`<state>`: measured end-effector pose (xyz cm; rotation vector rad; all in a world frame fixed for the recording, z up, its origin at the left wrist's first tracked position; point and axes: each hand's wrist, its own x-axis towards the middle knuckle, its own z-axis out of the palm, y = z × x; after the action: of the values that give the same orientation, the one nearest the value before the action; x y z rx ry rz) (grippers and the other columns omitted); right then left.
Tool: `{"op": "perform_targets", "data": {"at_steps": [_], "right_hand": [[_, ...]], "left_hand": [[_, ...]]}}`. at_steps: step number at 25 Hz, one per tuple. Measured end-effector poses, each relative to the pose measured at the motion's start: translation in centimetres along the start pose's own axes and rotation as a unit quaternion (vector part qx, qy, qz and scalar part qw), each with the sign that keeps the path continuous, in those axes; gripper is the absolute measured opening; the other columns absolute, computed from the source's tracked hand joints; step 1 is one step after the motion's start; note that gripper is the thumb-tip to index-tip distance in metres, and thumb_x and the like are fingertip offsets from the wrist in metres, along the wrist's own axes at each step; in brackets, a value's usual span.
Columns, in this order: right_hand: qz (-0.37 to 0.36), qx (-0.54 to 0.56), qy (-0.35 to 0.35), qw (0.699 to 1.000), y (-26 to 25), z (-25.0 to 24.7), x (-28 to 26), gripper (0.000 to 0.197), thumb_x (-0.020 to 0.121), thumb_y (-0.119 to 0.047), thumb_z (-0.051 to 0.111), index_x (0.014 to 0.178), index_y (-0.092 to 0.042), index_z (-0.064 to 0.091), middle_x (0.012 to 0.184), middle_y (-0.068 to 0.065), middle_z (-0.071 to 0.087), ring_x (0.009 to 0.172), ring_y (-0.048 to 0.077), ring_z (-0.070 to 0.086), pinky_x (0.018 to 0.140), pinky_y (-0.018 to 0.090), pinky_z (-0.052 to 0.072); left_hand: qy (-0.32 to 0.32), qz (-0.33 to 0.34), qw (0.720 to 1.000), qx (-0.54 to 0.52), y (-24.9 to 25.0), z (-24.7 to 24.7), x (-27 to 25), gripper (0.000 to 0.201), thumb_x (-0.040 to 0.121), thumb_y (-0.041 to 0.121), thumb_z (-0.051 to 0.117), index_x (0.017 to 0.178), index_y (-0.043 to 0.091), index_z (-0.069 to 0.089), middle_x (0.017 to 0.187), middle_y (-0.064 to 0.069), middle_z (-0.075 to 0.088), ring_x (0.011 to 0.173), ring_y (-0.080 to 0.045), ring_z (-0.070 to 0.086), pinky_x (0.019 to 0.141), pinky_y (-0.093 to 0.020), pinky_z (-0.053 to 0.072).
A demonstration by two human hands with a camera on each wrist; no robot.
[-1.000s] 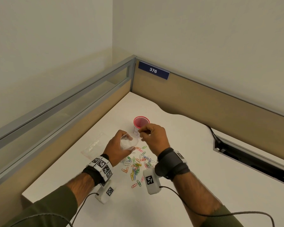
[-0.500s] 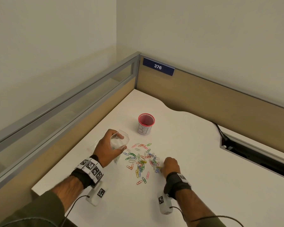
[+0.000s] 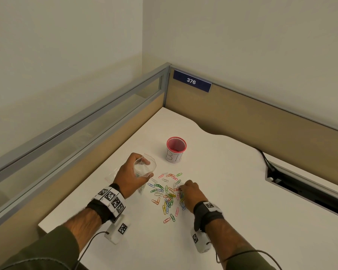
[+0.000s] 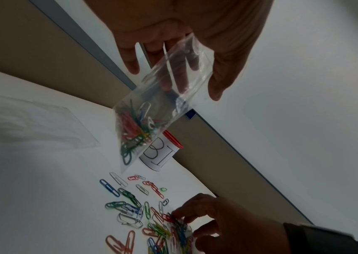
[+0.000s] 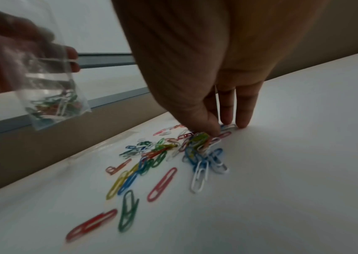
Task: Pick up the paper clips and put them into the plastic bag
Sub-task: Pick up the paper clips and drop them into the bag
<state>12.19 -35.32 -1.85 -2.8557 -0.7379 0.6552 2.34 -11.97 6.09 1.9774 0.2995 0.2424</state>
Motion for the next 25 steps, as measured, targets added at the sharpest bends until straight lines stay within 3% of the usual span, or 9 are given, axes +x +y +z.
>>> {"op": "perform_targets", "data": {"at_steps": [4,8,10,12,15,20,25], "right_hand": [[-0.023,0.018,0.007,1.0,0.3,0.5,-1.7,0.038,0.093,-0.025,0.054,0.13,-0.015,0.053,0.127,0.007,0.05,0.118,0.025,0.047,0.1,0.036,0.045],[-0.003,0.013,-0.028,1.0,0.1,0.7,-2.2,0.072,0.074,-0.045,0.074,0.135,-0.021,0.045,0.129,0.003,0.044,0.121,0.024,0.041,0.097,0.042,0.047],[0.008,0.001,-0.027,1.0,-0.7,1.1,-1.7,0.065,0.077,-0.04,0.073,0.133,-0.021,0.048,0.128,0.005,0.044,0.12,0.025,0.042,0.096,0.041,0.048],[0.012,-0.006,0.001,1.0,-1.5,1.5,-0.9,0.044,0.086,-0.032,0.065,0.126,-0.017,0.054,0.124,0.007,0.047,0.117,0.027,0.046,0.094,0.04,0.049],[0.013,-0.023,0.044,0.999,-2.1,2.0,-0.2,0.023,0.095,-0.024,0.049,0.114,-0.013,0.057,0.117,0.01,0.052,0.108,0.027,0.051,0.088,0.038,0.051],[0.032,-0.012,0.054,0.998,-2.0,1.0,0.8,0.016,0.092,-0.018,0.052,0.104,-0.01,0.061,0.111,0.012,0.057,0.101,0.028,0.058,0.087,0.035,0.052],[0.097,0.068,0.07,0.991,-0.1,-0.4,0.8,0.018,0.091,-0.012,0.051,0.099,-0.007,0.066,0.108,0.011,0.065,0.099,0.025,0.062,0.088,0.031,0.051]], "left_hand": [[-0.001,-0.003,1.0,-0.005,-0.3,0.2,0.1,0.042,0.076,0.017,0.081,0.106,0.023,0.051,0.116,0.004,0.062,0.118,-0.015,0.055,0.094,-0.025,0.04],[-0.006,0.002,1.0,-0.013,-0.6,0.5,0.1,0.043,0.076,0.016,0.081,0.106,0.022,0.051,0.115,0.003,0.062,0.118,-0.017,0.056,0.094,-0.023,0.04],[-0.009,0.005,1.0,-0.012,-0.6,0.8,0.0,0.043,0.075,0.016,0.081,0.105,0.023,0.051,0.114,0.005,0.062,0.118,-0.015,0.056,0.094,-0.021,0.04],[-0.009,0.008,1.0,-0.013,-0.5,0.8,0.0,0.043,0.075,0.017,0.081,0.105,0.025,0.051,0.114,0.006,0.062,0.118,-0.014,0.056,0.093,-0.019,0.04],[-0.009,0.008,1.0,-0.008,-0.3,0.9,0.2,0.044,0.075,0.018,0.082,0.104,0.026,0.05,0.114,0.007,0.062,0.118,-0.013,0.056,0.098,-0.024,0.042],[-0.008,0.003,1.0,-0.007,-0.3,1.0,0.6,0.044,0.075,0.019,0.082,0.104,0.026,0.049,0.114,0.005,0.063,0.117,-0.013,0.056,0.091,-0.013,0.039],[-0.01,-0.001,1.0,-0.007,0.2,1.5,1.0,0.044,0.076,0.018,0.082,0.106,0.022,0.05,0.114,0.004,0.062,0.117,-0.014,0.056,0.093,-0.019,0.039]]}}
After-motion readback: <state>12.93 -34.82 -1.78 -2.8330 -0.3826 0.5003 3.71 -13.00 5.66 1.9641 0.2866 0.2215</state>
